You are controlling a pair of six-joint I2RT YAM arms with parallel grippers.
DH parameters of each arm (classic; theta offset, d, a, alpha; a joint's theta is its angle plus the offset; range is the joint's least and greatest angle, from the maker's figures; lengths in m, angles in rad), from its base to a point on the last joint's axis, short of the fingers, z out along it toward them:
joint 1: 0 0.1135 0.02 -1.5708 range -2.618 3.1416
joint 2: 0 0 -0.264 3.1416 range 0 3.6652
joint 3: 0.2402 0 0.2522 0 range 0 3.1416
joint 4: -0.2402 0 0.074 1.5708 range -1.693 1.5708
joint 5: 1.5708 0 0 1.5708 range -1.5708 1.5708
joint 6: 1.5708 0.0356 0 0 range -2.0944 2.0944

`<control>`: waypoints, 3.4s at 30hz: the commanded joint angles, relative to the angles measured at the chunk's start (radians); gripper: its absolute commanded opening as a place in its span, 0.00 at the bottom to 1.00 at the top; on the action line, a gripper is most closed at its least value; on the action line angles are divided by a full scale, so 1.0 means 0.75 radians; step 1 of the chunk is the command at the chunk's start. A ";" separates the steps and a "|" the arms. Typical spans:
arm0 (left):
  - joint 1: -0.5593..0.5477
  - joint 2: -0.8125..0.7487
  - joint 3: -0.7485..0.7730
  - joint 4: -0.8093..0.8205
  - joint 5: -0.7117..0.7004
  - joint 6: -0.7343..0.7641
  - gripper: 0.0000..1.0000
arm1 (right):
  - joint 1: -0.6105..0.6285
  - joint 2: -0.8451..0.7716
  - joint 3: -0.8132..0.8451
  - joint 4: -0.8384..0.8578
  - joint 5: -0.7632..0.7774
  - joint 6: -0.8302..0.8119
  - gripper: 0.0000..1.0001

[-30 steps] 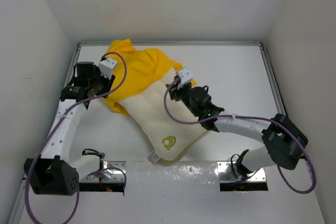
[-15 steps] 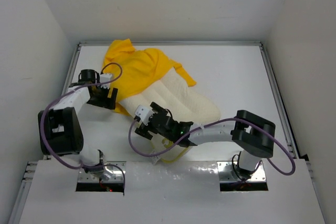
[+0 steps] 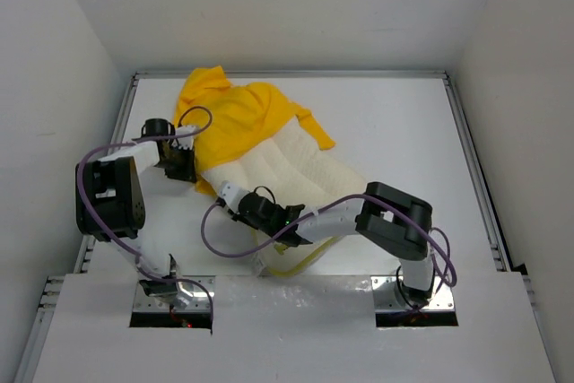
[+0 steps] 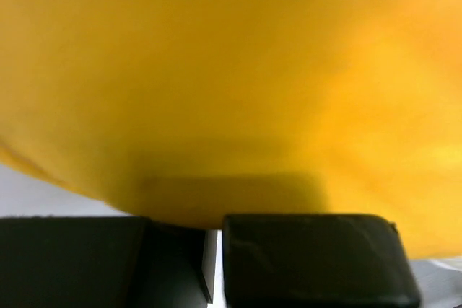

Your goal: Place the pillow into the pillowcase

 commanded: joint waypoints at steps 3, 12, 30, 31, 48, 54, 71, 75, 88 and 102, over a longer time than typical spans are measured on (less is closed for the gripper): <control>0.015 -0.164 -0.036 0.057 0.182 0.080 0.00 | -0.102 0.082 0.143 -0.038 -0.203 0.189 0.00; 0.011 -0.471 -0.122 -0.107 0.127 0.342 0.00 | -0.268 0.068 0.353 0.528 -0.173 0.483 0.00; -0.008 -0.584 0.024 -0.545 0.575 0.811 0.00 | -0.292 0.767 1.191 0.273 0.012 0.530 0.02; -0.004 -0.608 0.003 -0.545 0.561 0.813 0.00 | -0.299 0.757 1.176 0.269 -0.041 0.532 0.11; -0.178 -0.580 0.385 -0.122 -0.037 0.149 0.59 | -0.570 -0.257 0.113 0.132 -0.604 0.293 0.52; -0.519 0.004 0.792 -0.068 -0.447 0.005 0.62 | -0.855 -0.167 0.286 0.022 -0.649 0.477 0.80; -0.538 0.750 1.386 0.007 -0.977 -0.046 0.30 | -0.982 0.483 0.878 -0.109 -0.795 0.520 0.92; -0.538 0.782 1.400 0.018 -1.000 -0.032 0.17 | -0.980 0.555 0.926 -0.146 -0.797 0.524 0.95; -0.607 0.592 1.377 0.063 -0.660 0.080 0.00 | -0.810 0.286 0.453 0.172 -0.797 0.453 0.00; -1.018 0.091 0.840 -0.166 -0.257 0.238 0.00 | -0.628 -0.251 -0.378 1.354 -0.302 0.459 0.00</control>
